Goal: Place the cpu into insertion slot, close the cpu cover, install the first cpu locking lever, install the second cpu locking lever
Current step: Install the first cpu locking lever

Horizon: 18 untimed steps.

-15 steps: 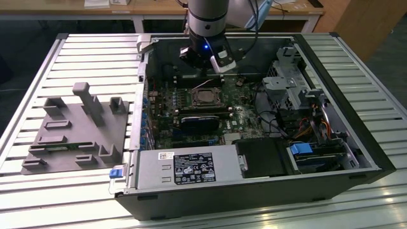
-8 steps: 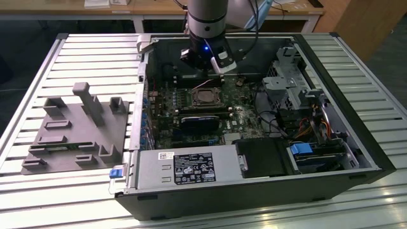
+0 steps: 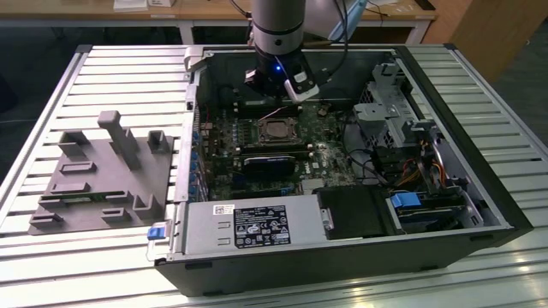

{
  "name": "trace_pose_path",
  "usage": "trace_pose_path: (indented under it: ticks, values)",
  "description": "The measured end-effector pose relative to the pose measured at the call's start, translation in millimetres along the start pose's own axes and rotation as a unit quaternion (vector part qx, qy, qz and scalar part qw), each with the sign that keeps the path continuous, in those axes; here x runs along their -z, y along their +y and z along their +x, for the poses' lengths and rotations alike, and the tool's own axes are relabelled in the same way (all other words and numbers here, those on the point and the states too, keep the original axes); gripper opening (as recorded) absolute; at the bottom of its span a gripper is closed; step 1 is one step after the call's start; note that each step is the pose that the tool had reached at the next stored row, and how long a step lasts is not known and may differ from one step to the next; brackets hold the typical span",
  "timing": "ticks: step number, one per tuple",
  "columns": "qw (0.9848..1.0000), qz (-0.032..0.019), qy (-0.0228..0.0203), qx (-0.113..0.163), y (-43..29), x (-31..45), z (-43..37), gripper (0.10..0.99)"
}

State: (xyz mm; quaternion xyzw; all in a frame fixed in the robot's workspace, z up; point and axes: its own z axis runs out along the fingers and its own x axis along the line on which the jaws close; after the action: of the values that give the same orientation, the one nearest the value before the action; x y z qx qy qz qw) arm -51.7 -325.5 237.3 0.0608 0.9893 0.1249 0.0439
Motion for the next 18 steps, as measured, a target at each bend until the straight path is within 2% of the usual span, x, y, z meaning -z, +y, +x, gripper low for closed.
trace_pose_path:
  ticks: [2,12,15,18]
  values:
    - [1.0,0.0033,-0.0006,0.0,-0.2,-0.9,0.0,0.102]
    - [1.0,0.006,-0.0015,0.001,-0.4,-3.3,0.4,0.102]
    - [0.9999,0.0118,-0.0022,0.001,0.1,-5.3,0.6,0.102]
    - [0.9999,0.0154,-0.0026,0.002,1.9,-7.5,1.0,0.102]
